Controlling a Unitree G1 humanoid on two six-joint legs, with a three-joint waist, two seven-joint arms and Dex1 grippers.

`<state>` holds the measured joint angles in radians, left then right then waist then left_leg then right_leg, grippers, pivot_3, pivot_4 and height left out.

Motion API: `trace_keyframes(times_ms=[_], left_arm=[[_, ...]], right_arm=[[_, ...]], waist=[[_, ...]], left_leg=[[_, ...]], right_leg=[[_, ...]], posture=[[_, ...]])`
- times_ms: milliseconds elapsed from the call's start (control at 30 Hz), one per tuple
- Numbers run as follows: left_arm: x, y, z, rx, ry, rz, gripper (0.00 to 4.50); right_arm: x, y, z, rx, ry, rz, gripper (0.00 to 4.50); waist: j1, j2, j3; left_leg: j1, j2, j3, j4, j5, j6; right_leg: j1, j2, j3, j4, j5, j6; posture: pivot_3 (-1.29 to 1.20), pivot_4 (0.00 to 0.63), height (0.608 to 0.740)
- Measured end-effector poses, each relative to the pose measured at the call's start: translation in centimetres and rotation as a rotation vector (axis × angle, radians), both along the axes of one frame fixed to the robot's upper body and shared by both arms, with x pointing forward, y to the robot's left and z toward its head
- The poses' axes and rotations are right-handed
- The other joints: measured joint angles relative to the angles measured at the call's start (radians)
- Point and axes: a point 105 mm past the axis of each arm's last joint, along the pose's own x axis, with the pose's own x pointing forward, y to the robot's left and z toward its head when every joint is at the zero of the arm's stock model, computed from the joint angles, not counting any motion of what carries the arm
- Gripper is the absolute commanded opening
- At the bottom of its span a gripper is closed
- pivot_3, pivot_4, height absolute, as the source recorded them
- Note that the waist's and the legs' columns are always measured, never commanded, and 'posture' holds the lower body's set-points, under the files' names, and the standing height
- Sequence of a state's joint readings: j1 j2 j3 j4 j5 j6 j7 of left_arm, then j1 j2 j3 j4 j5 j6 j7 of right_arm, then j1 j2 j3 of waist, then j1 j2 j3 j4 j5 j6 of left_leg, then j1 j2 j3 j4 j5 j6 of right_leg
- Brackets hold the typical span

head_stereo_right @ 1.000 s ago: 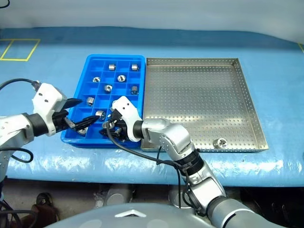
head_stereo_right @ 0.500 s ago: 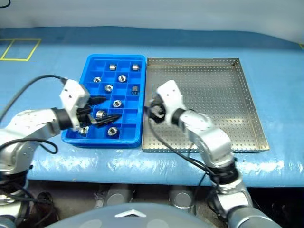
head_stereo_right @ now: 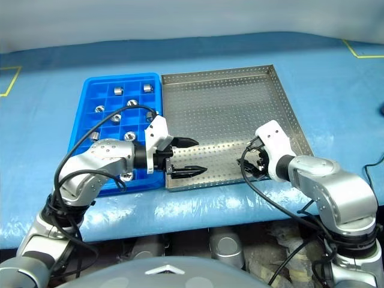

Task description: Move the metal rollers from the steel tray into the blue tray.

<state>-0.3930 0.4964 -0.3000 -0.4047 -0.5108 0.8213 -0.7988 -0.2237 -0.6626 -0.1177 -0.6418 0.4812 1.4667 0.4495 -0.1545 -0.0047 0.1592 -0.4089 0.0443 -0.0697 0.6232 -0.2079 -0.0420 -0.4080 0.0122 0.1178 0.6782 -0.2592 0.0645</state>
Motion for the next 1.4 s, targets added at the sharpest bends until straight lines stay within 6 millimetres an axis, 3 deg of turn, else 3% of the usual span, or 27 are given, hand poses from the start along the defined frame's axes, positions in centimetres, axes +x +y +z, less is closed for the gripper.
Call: trace_keyframes(times_ms=[267, 700, 900, 1033, 1233, 1400], left_arm=[[-0.7, -0.6, -0.8, -0.019, 0.026, -0.012, 4.5], [-0.9, -0.3, -1.9, -0.02, 0.06, 0.033, 4.5], [-0.9, -0.4, -2.0, -0.026, 0.061, 0.043, 4.5], [-0.9, -0.3, -2.1, -0.024, 0.064, 0.046, 4.5], [-0.9, -0.3, -2.1, -0.023, 0.062, 0.05, 4.5], [-0.1, 0.5, -1.5, -0.025, 0.036, 0.096, 4.5]], right_arm=[[1.0, -3.0, -1.0, -0.062, 0.119, -0.14, 3.95], [0.3, -3.8, -1.7, -0.059, 0.245, -0.126, 3.95], [-0.2, -3.3, -2.7, -0.055, 0.298, -0.105, 2.06], [-0.3, -3.5, -2.7, -0.055, 0.31, -0.109, 1.71], [0.0, -3.5, -2.6, -0.055, 0.303, -0.115, 1.7], [1.9, -0.6, -0.6, 0.004, 0.193, -0.053, 1.7]], waist=[[-0.002, 0.0, 0.0], [0.011, 0.0, 0.0], [0.016, 0.0, 0.0], [0.022, 0.0, 0.0], [0.021, 0.0, 0.0], [0.018, 0.0, 0.0]], left_leg=[[-0.001, -0.001, 0.003, 0.0, -0.001, 0.001], [-0.001, -0.001, 0.003, 0.0, -0.001, 0.002], [-0.001, -0.001, 0.003, 0.0, -0.001, 0.002], [-0.001, -0.001, 0.003, 0.0, -0.001, 0.002], [-0.001, -0.001, 0.003, 0.0, -0.001, 0.002], [-0.001, 0.0, 0.003, 0.0, -0.001, 0.002]], right_leg=[[-0.001, -0.001, 0.003, -0.002, 0.001, 0.002], [-0.001, -0.001, 0.003, -0.003, 0.001, 0.003], [-0.001, -0.001, 0.003, -0.003, 0.001, 0.003], [-0.001, -0.001, 0.003, -0.003, 0.001, 0.003], [-0.001, -0.001, 0.003, -0.003, 0.001, 0.003], [-0.001, 0.0, 0.003, -0.002, 0.002, 0.003]], posture=[[-0.14, 0.15, 0.74], [-0.12, 0.15, 0.74], [-0.12, 0.15, 0.74], [-0.11, 0.15, 0.74], [-0.11, 0.15, 0.74], [-0.08, 0.15, 0.74]])
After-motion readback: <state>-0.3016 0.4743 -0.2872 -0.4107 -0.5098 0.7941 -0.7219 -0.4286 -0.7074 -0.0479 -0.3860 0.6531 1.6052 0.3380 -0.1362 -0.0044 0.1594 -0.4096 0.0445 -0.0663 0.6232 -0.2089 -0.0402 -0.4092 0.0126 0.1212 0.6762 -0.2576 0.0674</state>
